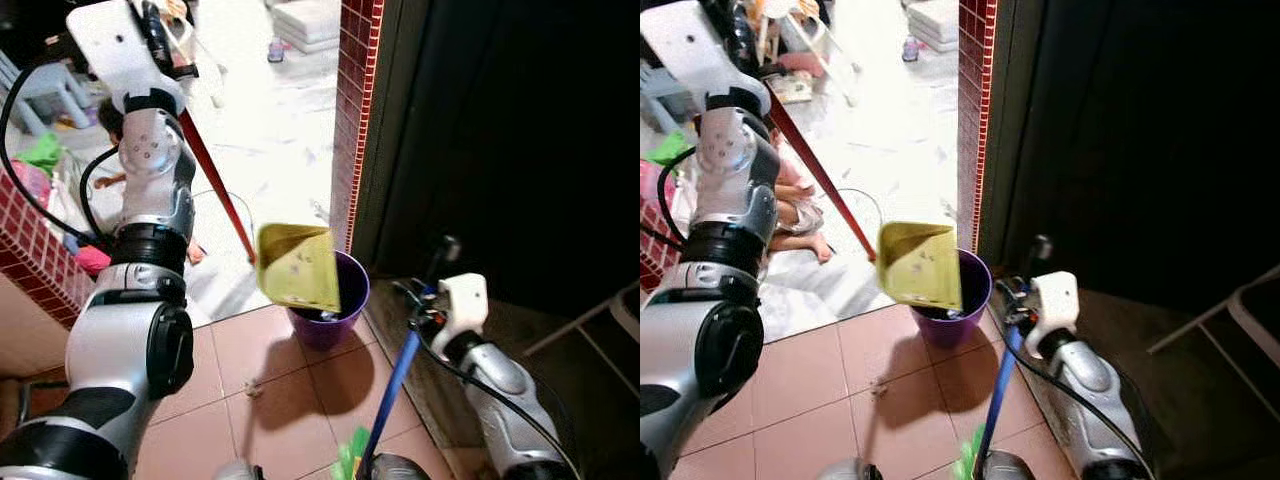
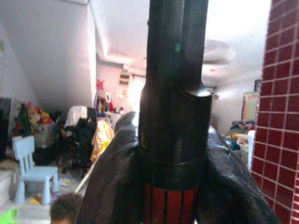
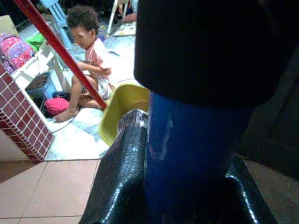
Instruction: Sweep floor
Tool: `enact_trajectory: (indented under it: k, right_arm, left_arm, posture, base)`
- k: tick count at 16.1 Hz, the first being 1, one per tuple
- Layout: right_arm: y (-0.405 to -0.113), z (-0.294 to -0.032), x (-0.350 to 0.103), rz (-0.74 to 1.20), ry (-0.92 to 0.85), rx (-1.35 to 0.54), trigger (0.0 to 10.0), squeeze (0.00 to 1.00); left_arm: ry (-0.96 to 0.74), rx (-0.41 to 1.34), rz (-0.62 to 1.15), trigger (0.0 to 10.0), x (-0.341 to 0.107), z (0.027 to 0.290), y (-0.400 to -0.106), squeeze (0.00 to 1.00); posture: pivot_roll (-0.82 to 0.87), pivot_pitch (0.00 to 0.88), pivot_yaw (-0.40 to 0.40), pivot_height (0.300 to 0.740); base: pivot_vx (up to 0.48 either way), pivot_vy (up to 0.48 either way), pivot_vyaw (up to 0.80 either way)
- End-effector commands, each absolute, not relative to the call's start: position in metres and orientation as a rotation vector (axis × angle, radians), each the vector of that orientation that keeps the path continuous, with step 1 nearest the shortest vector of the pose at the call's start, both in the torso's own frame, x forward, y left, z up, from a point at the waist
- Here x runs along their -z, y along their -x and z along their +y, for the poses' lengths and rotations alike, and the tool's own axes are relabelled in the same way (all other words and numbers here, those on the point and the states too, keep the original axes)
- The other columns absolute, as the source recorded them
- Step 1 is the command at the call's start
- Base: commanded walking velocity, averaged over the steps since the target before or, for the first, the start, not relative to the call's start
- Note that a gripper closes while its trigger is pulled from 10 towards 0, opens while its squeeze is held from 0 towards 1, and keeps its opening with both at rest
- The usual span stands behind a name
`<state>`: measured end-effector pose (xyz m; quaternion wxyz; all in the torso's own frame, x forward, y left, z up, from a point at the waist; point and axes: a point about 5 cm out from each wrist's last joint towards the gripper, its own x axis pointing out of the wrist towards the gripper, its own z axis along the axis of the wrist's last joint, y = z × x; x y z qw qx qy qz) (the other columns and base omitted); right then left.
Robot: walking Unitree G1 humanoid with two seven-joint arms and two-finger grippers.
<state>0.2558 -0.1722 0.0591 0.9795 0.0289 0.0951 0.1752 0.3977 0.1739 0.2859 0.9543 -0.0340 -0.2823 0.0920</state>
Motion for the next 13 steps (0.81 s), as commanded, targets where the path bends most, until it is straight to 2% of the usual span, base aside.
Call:
enact_trajectory:
  k: [1, 5, 9, 13]
  right_arm:
    - [-0.255, -0.183, -0.063, 0.192, 0.000, -0.334, 10.0, 0.00]
    - [-0.258, -0.179, -0.066, 0.187, 0.000, -0.341, 10.0, 0.00]
    - [-0.263, -0.175, -0.071, 0.166, 0.012, -0.353, 10.0, 0.00]
    - [-0.264, -0.173, -0.072, 0.157, 0.029, -0.364, 10.0, 0.00]
  left_arm:
    - [0.058, -0.153, -0.694, 10.0, -0.315, 0.167, -0.394, 0.00]
    - [0.006, -0.043, -0.737, 10.0, -0.317, 0.138, -0.393, 0.00]
    - [-0.110, 0.216, -0.815, 10.0, -0.305, 0.081, -0.379, 0.00]
    - [-0.201, 0.446, -0.865, 10.0, -0.286, 0.042, -0.360, 0.00]
  posture:
    - [-0.17, 0.000, 0.052, 0.740]
    - [-0.17, 0.000, 0.047, 0.740]
    - [-0.16, 0.000, 0.039, 0.740]
    - [-0.16, 0.000, 0.040, 0.740]
  base:
    - [0.000, 0.000, 0.00]
    - [0.000, 0.000, 0.00]
    - [0.000, 0.000, 0.00]
    - [0.000, 0.000, 0.00]
